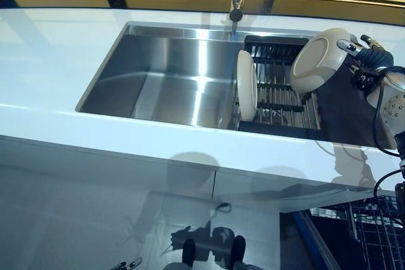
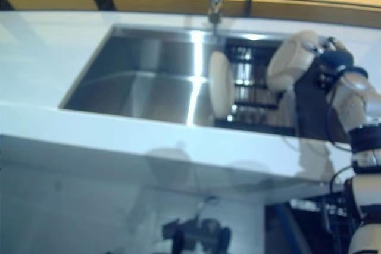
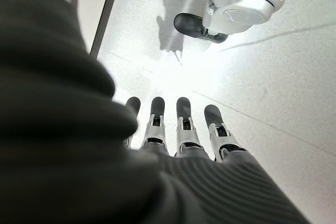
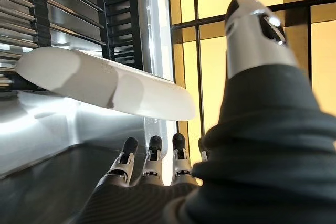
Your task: Take plates into dishwasher
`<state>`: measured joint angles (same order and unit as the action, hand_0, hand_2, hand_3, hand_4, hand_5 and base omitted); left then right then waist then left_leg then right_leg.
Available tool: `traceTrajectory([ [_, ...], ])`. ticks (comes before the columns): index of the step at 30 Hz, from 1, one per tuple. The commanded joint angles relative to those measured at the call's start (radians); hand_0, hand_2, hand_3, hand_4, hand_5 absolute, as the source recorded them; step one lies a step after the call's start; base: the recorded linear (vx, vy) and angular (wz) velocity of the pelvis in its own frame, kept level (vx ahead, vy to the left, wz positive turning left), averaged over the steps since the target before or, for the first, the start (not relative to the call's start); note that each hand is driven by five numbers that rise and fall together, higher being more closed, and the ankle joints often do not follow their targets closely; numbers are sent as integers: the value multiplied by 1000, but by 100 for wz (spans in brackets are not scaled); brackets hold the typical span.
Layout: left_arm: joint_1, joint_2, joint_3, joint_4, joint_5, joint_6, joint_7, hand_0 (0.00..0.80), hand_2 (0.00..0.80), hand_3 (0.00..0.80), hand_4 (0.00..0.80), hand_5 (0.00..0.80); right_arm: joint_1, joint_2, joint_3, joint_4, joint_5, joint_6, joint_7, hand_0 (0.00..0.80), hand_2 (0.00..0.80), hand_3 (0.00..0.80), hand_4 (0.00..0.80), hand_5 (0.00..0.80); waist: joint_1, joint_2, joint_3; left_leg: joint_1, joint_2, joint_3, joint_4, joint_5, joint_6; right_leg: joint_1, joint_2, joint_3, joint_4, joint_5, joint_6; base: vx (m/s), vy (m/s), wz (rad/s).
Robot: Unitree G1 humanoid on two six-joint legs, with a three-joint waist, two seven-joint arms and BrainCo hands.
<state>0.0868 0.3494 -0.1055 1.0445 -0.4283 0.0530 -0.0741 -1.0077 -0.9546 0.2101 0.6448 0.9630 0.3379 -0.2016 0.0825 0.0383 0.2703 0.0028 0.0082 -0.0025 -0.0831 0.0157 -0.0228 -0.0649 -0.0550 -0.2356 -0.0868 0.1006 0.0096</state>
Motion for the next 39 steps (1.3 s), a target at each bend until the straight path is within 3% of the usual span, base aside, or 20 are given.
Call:
traceTrajectory([
  [1,-15,32,-67,25,-38,-26,-3,0,0,0,0,0,-126,-24,70,-27,-9,-56,-3,0,0,0,0,0,27,-29,-19,-51,-11,20,-4,-27,11,37,-18,-17,0,-97,46,0,0,0],
  [13,-1,29,-58,16,-43,-42,-6,0,0,0,0,0,-116,-20,60,-21,-8,-54,-1,0,0,0,0,0,37,-26,-18,-39,-10,33,-4,-31,9,53,-30,-51,0,-102,50,0,0,0],
  [39,8,27,-69,-6,-65,-64,-8,0,0,0,0,0,-95,-26,30,21,44,-54,0,0,0,0,0,0,37,-14,-8,-34,-9,46,-4,-36,8,58,-35,-58,0,-107,48,0,0,0],
])
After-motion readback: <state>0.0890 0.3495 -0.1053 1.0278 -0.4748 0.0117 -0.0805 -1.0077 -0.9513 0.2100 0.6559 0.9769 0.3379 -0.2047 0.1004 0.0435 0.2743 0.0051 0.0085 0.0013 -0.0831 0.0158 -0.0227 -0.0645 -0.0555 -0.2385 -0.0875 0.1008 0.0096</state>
